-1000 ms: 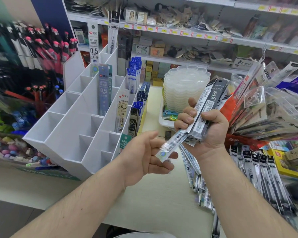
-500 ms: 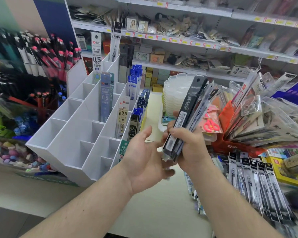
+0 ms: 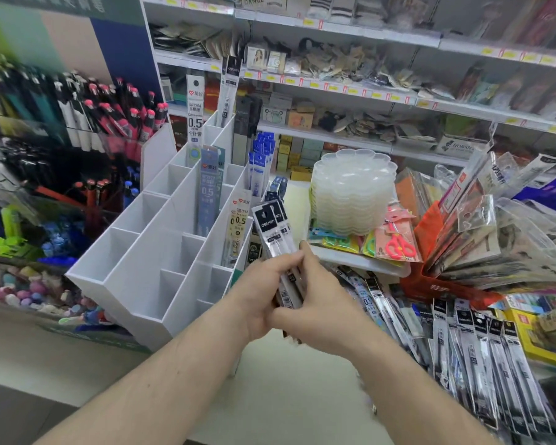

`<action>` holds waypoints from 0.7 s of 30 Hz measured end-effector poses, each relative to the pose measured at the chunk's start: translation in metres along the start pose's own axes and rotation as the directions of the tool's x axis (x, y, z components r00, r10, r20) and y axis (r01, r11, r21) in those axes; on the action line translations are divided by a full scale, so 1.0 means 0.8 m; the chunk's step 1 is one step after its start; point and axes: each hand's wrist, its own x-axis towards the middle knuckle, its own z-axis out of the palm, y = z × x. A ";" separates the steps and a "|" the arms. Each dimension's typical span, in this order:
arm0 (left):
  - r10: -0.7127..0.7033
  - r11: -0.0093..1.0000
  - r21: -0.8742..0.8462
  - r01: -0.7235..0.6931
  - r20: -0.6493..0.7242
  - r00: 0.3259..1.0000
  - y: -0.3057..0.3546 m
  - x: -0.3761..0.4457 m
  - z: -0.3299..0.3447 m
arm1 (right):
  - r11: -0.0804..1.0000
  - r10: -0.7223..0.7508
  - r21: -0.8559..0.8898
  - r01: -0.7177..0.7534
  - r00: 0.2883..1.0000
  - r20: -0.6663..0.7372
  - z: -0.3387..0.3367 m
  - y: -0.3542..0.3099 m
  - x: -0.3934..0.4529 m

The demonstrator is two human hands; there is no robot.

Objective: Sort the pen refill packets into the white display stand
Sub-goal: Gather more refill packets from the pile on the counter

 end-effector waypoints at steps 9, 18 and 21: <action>0.141 0.983 0.109 -0.146 0.053 0.989 0.058 -0.033 -0.005 | 0.912 -0.066 0.367 0.184 0.949 -0.309 -0.058 -0.017 -0.007; 0.110 0.890 0.393 -0.230 0.304 0.946 0.139 -0.053 -0.020 | 0.815 -0.223 0.489 0.311 0.947 -0.232 -0.064 -0.081 0.013; 0.121 0.857 0.439 -0.269 0.336 0.934 0.152 -0.050 -0.036 | 0.799 -0.203 0.527 0.288 0.955 -0.214 -0.061 -0.089 0.016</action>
